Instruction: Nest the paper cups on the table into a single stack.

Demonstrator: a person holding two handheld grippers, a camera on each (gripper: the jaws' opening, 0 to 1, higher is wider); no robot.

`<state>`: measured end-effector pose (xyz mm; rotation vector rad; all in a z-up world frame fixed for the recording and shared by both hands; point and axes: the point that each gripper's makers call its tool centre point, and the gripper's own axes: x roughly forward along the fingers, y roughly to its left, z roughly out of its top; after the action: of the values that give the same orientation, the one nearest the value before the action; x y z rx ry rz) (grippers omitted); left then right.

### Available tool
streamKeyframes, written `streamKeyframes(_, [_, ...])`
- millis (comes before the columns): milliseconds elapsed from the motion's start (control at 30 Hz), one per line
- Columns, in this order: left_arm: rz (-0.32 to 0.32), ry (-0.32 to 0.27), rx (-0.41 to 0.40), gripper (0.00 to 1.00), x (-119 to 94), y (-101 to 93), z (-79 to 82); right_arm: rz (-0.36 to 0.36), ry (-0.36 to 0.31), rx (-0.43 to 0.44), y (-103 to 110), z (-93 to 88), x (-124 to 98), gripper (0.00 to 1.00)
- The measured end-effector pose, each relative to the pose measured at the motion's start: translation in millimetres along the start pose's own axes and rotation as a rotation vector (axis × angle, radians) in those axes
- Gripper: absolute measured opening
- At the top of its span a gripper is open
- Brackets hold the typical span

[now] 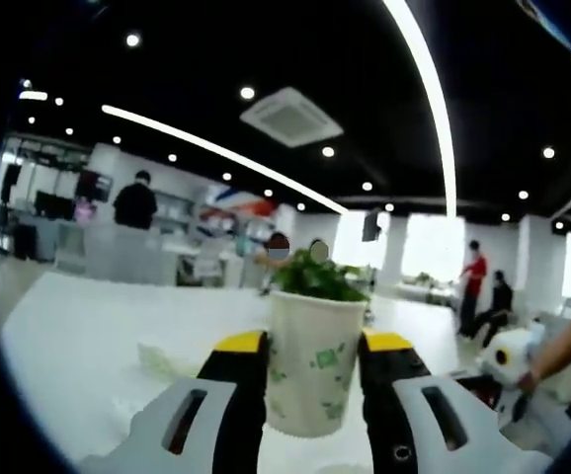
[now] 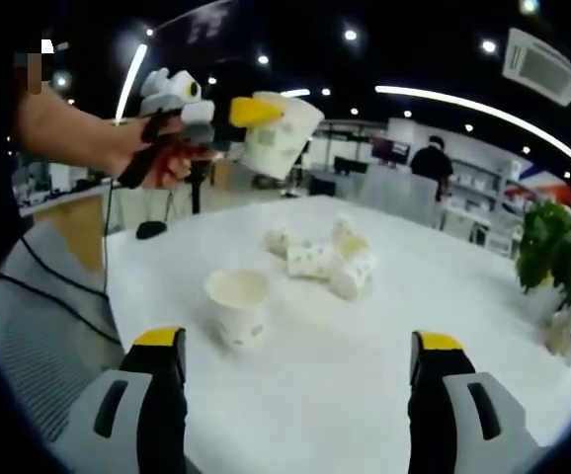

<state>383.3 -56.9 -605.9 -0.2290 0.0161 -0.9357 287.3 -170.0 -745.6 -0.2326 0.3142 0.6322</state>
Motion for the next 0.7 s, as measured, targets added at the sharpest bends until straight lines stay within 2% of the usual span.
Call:
streamKeyframes(367, [0.005,-0.014,-0.046,0.34,-6,-6.3,-7.0,0.024,-0.062,0.048,3,11.1,-1,0.98])
streamKeyframes(700, [-0.005,-0.028,-0.06,0.34,-9,-19.2,-14.0,0.026,-0.056,0.063,3,10.4,0,0.98])
